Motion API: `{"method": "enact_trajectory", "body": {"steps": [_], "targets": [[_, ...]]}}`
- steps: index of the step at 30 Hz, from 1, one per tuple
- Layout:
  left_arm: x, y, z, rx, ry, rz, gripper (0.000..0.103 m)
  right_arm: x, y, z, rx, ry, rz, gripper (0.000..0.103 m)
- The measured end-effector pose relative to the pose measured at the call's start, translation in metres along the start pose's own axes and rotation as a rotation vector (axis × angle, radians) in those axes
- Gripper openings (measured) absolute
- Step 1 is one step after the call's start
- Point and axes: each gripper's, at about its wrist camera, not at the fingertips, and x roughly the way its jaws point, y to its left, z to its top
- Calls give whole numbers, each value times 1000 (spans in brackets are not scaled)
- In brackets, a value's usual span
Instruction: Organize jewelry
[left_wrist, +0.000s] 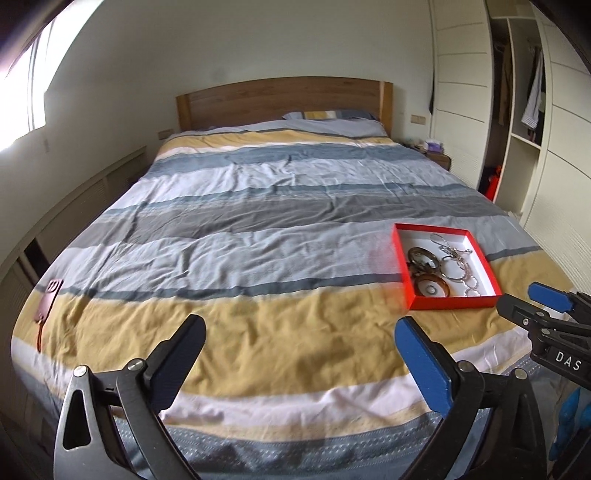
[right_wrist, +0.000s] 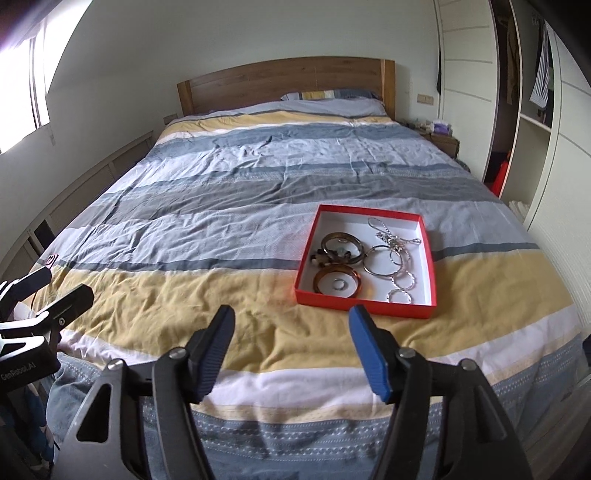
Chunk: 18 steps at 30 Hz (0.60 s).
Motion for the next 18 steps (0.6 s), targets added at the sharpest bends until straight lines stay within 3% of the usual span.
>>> {"method": "enact_trajectory", "body": {"steps": [18], "targets": [[-45, 17, -22, -30, -94, 74, 103, -31, 12, -25, -13, -60, -65, 68]]}}
